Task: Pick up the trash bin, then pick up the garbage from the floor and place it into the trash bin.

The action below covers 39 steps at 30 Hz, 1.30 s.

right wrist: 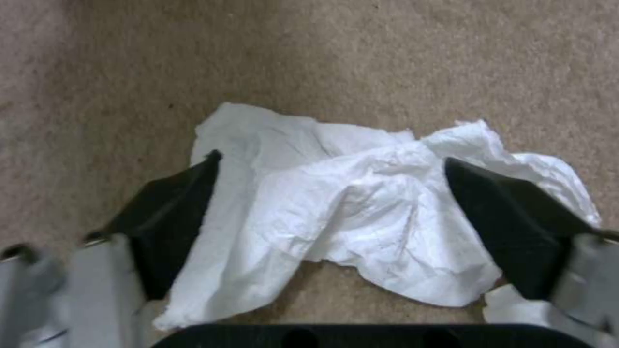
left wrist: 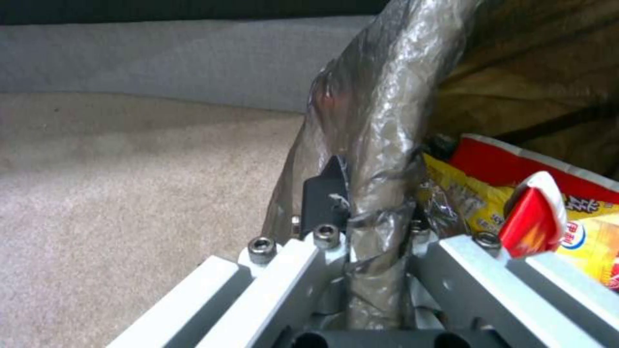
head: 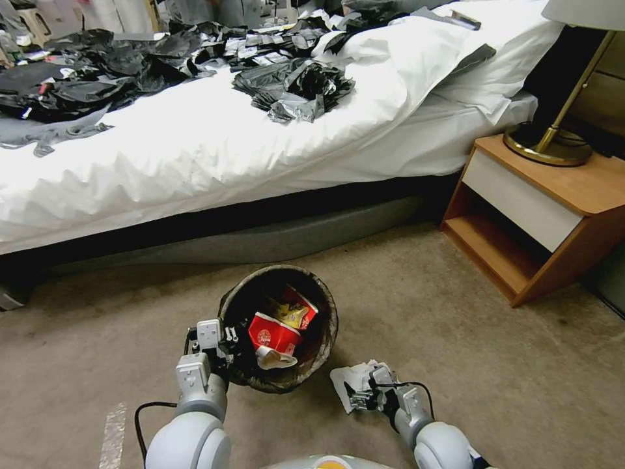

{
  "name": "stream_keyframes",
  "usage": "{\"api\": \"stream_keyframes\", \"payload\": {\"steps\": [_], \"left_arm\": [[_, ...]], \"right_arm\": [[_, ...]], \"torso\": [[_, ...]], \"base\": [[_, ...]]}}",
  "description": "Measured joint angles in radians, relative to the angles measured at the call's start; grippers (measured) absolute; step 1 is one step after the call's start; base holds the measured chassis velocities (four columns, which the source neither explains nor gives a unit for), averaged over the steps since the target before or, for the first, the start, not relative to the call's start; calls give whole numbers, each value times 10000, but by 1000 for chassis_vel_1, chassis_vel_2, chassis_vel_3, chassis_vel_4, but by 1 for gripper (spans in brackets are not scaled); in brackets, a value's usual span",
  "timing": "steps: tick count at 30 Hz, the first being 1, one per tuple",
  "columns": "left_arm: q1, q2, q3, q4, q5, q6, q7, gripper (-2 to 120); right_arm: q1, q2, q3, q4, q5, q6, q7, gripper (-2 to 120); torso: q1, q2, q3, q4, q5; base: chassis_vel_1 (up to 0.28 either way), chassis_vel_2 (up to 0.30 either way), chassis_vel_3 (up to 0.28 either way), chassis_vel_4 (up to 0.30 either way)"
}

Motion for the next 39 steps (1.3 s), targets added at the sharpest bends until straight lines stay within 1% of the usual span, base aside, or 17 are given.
{"api": "stream_keyframes", "payload": {"steps": [1,2,5,6,8,9,11,13,14,16,17,19,21,23,34,37,39], "left_arm": [[2,-1,2,-7,1,0,0,0],[2,-1,2,-7,1,0,0,0],[33,5,-2,-20,3,0,0,0],[33,5,-2,-20,3,0,0,0],[54,18,-22,-30,4,0,0,0],[54,18,-22,-30,4,0,0,0],[68,20,-27,-31,4,0,1,0],[91,17,-30,-32,4,-4,0,0],[91,17,-30,-32,4,-4,0,0],[110,15,-37,-32,1,-9,0,0],[110,15,-37,-32,1,-9,0,0],[113,27,-69,-32,-9,-13,1,0],[106,36,-81,-32,-20,-13,1,0],[78,46,-90,-26,-45,-12,0,0],[-57,85,-43,52,-81,37,1,0],[-50,93,-34,62,-83,42,1,0],[-38,97,-14,62,-82,44,4,0]], "right_arm": [[0,15,19,-67,-23,48,-21,75],[0,15,19,-67,-23,48,-21,75],[10,91,114,-253,-120,214,-96,59],[10,91,114,-253,-120,214,-96,59],[60,156,173,-414,-145,301,-149,49],[60,156,173,-414,-145,301,-149,49],[125,201,212,-575,-150,377,-195,41],[215,281,253,-844,-150,482,-285,31],[215,281,253,-844,-150,482,-285,31],[345,418,305,-1231,-169,646,-394,22],[345,418,305,-1231,-169,646,-394,22],[469,535,338,-1617,-209,866,-507,11],[518,568,353,-1760,-229,957,-567,7],[604,635,368,-1977,-242,1088,-646,0],[633,646,394,-2017,-316,1314,-693,0],[589,605,443,-1916,-321,1434,-661,0],[467,502,563,-1529,-301,1596,-557,0]], "torso": [[1,0,0,0,0],[1,0,0,0,0],[0,0,0,-1,0],[0,0,0,-1,0],[0,0,0,-1,1],[0,0,0,-1,1],[0,0,0,0,1],[0,0,0,0,0],[0,0,0,0,0],[1,0,0,0,1],[1,0,0,0,1],[0,0,0,-2,-1],[0,0,0,-2,-4],[0,1,-1,-3,-5],[1,0,1,2,6],[1,0,1,4,11],[0,0,1,3,3]], "base": [[0,0,0,0],[0,0,0,0],[0,0,0,0],[0,0,0,0],[0,0,0,0],[0,0,0,0],[0,0,0,0],[0,0,0,0],[0,0,0,0],[0,0,0,0],[0,0,0,0],[0,0,0,0],[0,0,0,0],[0,0,0,0],[0,0,0,0],[0,0,0,0],[0,0,0,0]]}}
